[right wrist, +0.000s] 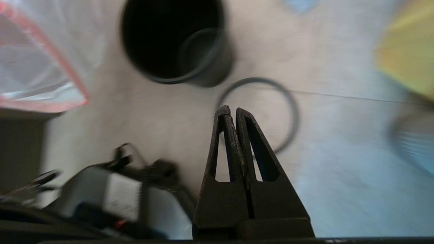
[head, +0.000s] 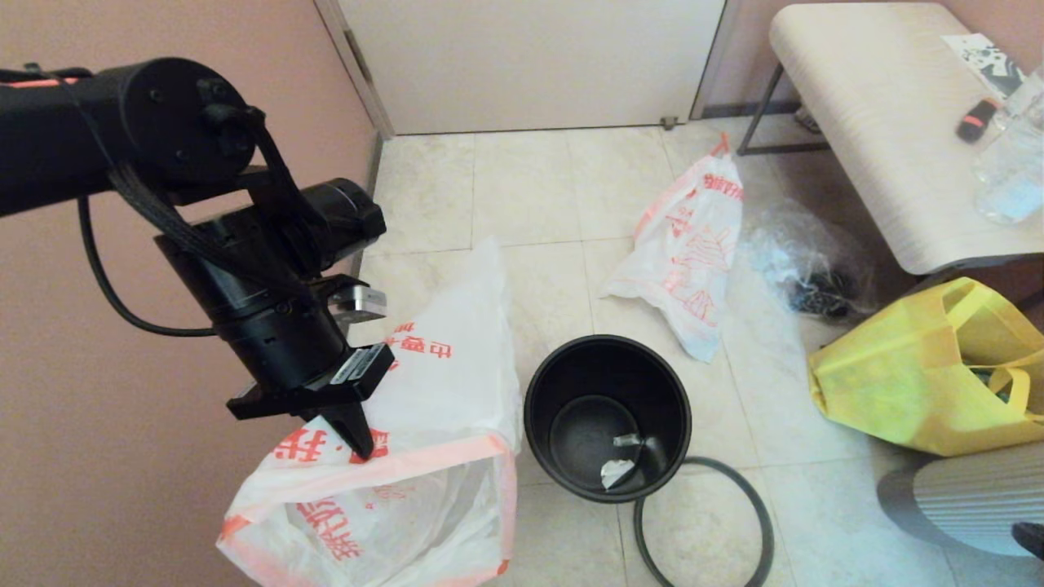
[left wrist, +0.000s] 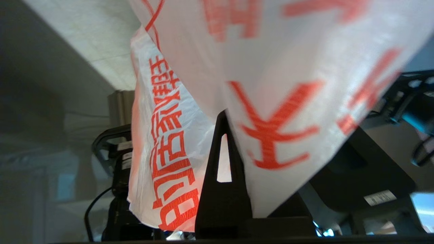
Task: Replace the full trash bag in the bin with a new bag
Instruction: Put the new garbage bag on the trash can
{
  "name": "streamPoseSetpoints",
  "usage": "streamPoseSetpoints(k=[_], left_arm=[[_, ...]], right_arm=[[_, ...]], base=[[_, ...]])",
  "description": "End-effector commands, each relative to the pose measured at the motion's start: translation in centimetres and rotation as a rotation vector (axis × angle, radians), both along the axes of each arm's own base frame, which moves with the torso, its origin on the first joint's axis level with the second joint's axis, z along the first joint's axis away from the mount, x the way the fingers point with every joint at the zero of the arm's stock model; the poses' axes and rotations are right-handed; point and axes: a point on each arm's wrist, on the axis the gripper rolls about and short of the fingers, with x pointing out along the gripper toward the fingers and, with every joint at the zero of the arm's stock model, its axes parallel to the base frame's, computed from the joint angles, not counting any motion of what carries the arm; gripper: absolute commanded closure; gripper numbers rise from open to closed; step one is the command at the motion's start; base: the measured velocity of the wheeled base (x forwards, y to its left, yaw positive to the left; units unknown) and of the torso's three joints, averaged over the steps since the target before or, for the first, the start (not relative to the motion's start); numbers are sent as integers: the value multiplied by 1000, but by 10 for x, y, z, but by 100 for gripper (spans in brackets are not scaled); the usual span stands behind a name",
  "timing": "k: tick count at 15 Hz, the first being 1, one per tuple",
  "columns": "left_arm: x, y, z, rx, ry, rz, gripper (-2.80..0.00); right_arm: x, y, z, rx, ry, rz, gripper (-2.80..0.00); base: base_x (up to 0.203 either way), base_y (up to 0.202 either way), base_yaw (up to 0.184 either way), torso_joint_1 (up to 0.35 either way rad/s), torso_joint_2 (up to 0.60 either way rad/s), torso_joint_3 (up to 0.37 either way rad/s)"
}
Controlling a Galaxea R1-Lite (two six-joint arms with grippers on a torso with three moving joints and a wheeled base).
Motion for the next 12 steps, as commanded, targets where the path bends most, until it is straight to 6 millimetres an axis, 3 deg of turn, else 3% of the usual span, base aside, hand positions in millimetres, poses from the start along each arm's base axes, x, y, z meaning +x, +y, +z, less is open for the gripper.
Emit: streamPoseSetpoints(k=[1, 3, 6, 8, 12], left_arm=[[-8, 3, 8, -21, -16, 1, 0], [-9, 2, 9, -53, -4, -4, 0], [-8, 4, 10, -89, 11, 6, 0], [-7, 7, 10, -94, 6, 21, 0], [-3, 17, 16, -236, -1, 43, 0]], right_arm=[[65, 11, -1, 7, 179, 79, 0], [100, 40, 4, -10, 180, 200, 0], [129, 114, 8, -75, 103, 331, 0], [142, 152, 18, -65, 23, 362, 0], [174, 189, 13, -55, 28, 414, 0]], base=[[0, 0, 0, 0, 0, 0], [0, 0, 0, 0, 0, 0], [0, 0, 0, 0, 0, 0], [0, 0, 0, 0, 0, 0], [0, 0, 0, 0, 0, 0]])
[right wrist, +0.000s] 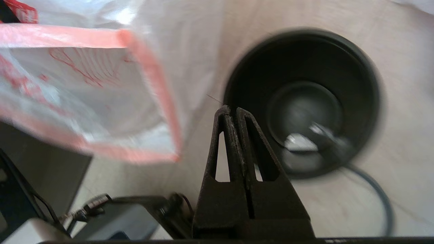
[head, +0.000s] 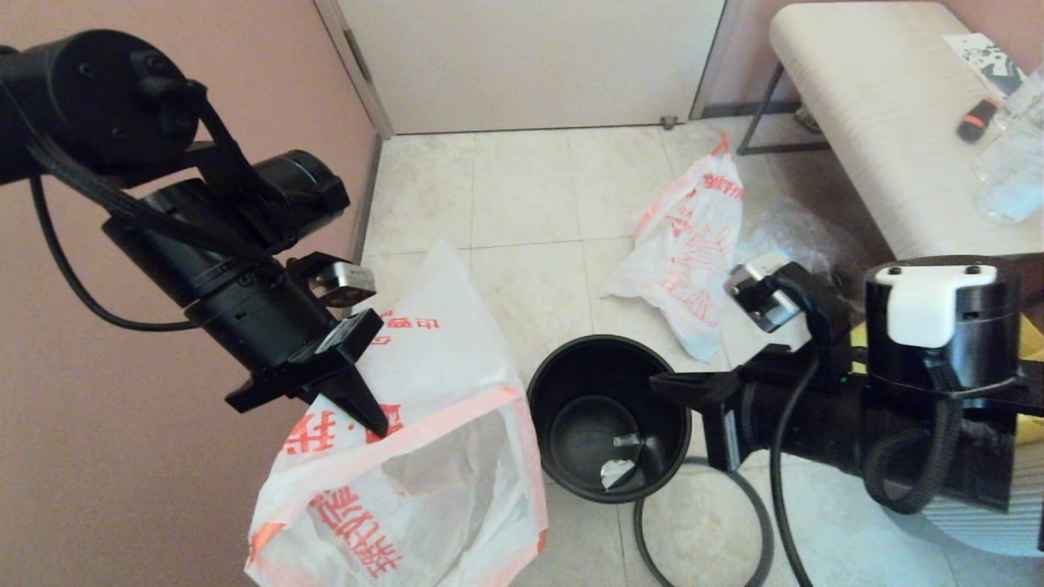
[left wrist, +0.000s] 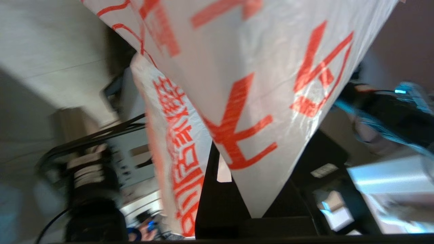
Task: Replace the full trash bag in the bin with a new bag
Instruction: Put the new garbage bag on the trash can
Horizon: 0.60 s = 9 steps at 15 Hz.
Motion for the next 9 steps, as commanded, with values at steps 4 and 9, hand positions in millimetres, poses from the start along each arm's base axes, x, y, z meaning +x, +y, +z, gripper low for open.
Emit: streamPoseSetpoints(k=[4, 9], left_arm=[[-1, 11, 5, -44, -5, 36, 0], [4, 20, 3, -75, 8, 60, 0]], right_arm=[[43, 48, -24, -39, 37, 58, -280], [67, 74, -27, -8, 37, 75, -280]], base=[[0, 0, 0, 0, 0, 0], [0, 0, 0, 0, 0, 0]])
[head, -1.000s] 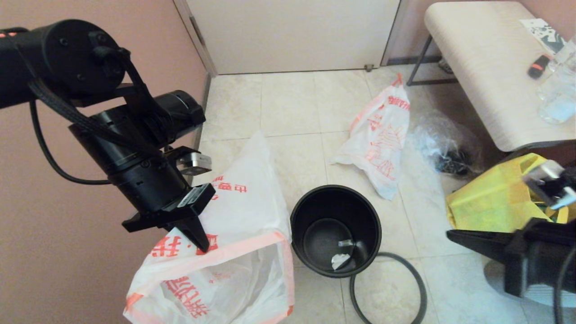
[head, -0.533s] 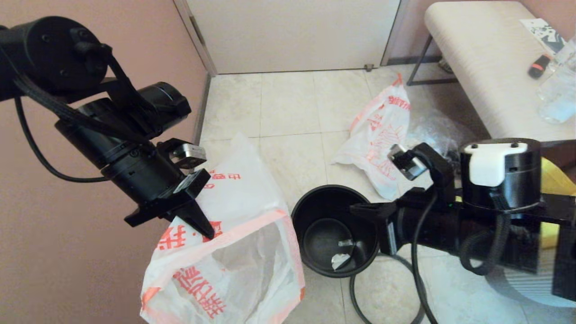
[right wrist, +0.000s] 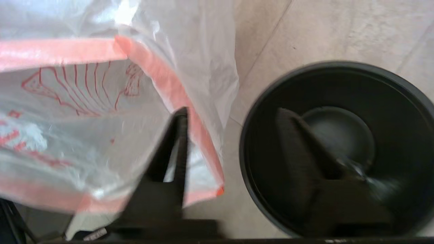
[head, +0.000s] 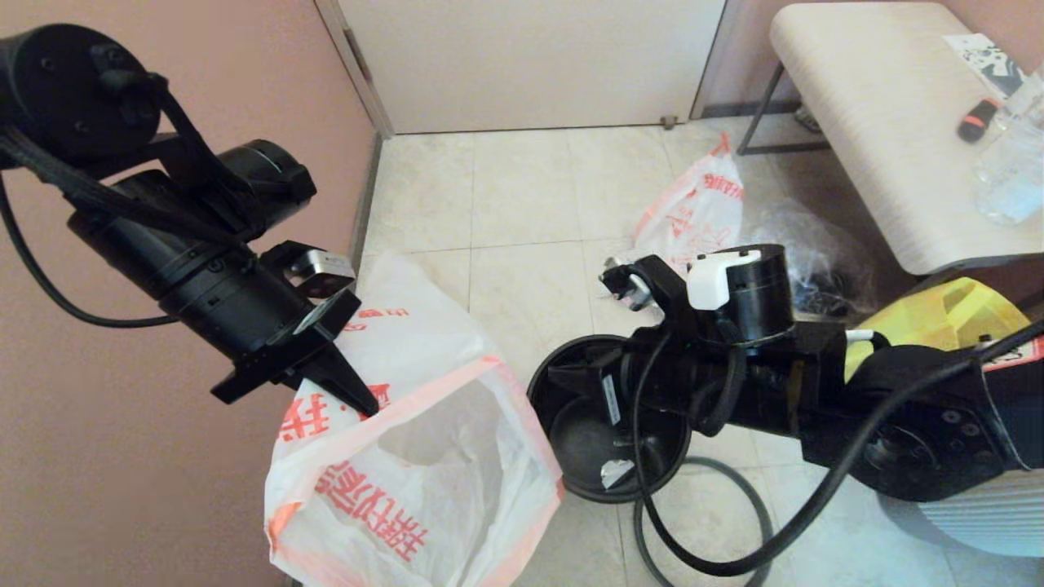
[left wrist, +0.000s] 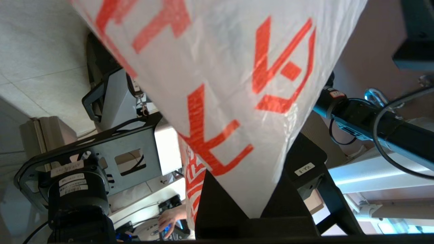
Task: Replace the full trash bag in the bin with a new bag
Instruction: Put the new garbage bag on the trash can
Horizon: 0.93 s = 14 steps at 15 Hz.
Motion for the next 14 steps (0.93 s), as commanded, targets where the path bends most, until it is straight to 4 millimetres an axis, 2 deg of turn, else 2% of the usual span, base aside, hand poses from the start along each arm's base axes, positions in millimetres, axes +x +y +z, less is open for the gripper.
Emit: streamPoseSetpoints(k=[1, 6, 10, 14], left_arm=[[0, 2, -2, -7, 18, 5, 0], [3, 6, -2, -10, 6, 2, 0], [4, 6, -1, -15, -14, 5, 0], [4, 7, -1, -17, -16, 5, 0]], right_arm=[[8, 14, -10, -4, 14, 44, -280], [16, 25, -8, -34, -58, 108, -280], [24, 40, -19, -75, -98, 177, -280], [30, 57, -13, -48, -137, 196, -280]], base=[[0, 0, 0, 0, 0, 0], [0, 0, 0, 0, 0, 0], [0, 0, 0, 0, 0, 0], [0, 0, 0, 0, 0, 0]])
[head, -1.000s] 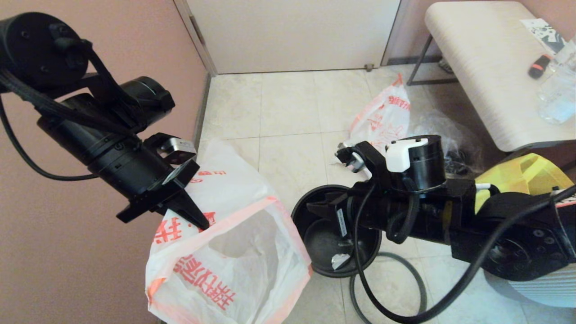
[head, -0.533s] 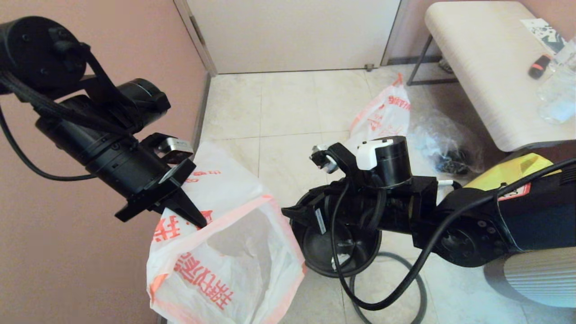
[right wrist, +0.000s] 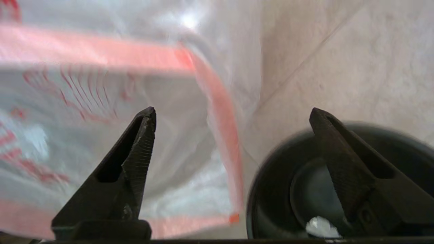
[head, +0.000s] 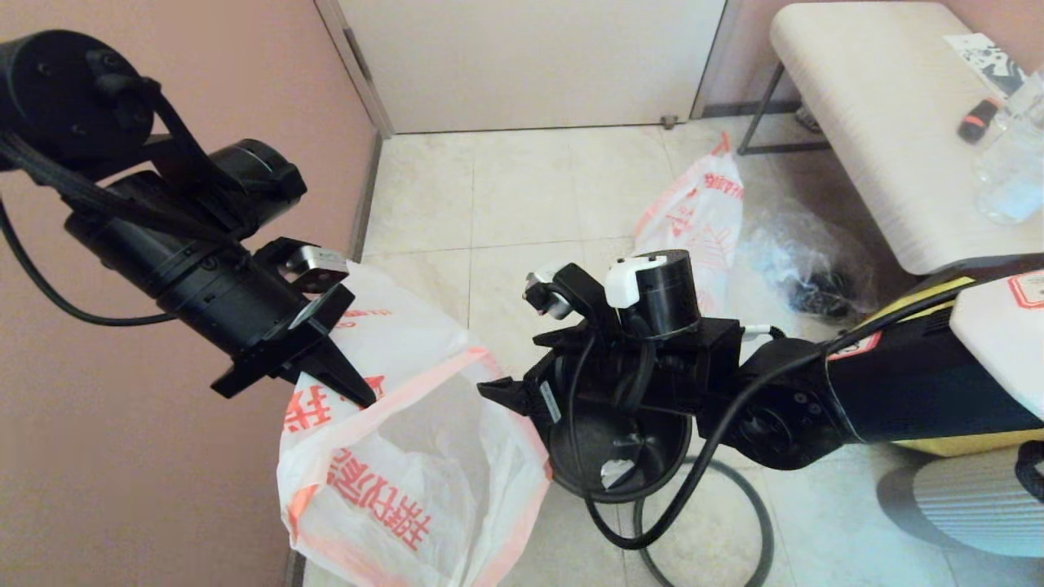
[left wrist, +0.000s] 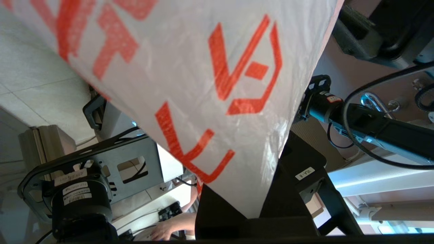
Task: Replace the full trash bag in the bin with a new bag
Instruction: Put the new garbage bag on the trash can
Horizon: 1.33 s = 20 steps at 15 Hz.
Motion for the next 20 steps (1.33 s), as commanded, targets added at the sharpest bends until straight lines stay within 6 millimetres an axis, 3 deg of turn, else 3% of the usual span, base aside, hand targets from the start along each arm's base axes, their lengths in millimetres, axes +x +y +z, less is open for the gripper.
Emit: streamPoseSetpoints(k=[1, 6, 9, 18, 19, 20], left_arm=[[-2, 0, 0, -1, 9, -1, 0], [-6, 7, 5, -5, -5, 8, 0], [-11, 14, 9, -47, -15, -17, 0], [-13, 22, 12, -77, -23, -20, 0], [-13, 22, 11, -74, -15, -18, 0], [-12, 23, 10, -75, -10, -15, 0]], right_arm=[[4, 13, 0, 15, -16, 18, -280], [22, 40, 2, 41, -70, 38, -280], [20, 46, -9, -28, -51, 60, -280], [15, 62, -10, -24, -56, 105, -280], [15, 62, -10, -25, -52, 111, 0], [15, 62, -11, -26, -45, 110, 0]], base=[[0, 0, 0, 0, 0, 0], [0, 0, 0, 0, 0, 0], [0, 0, 0, 0, 0, 0], [0, 0, 0, 0, 0, 0], [0, 0, 0, 0, 0, 0], [0, 0, 0, 0, 0, 0]])
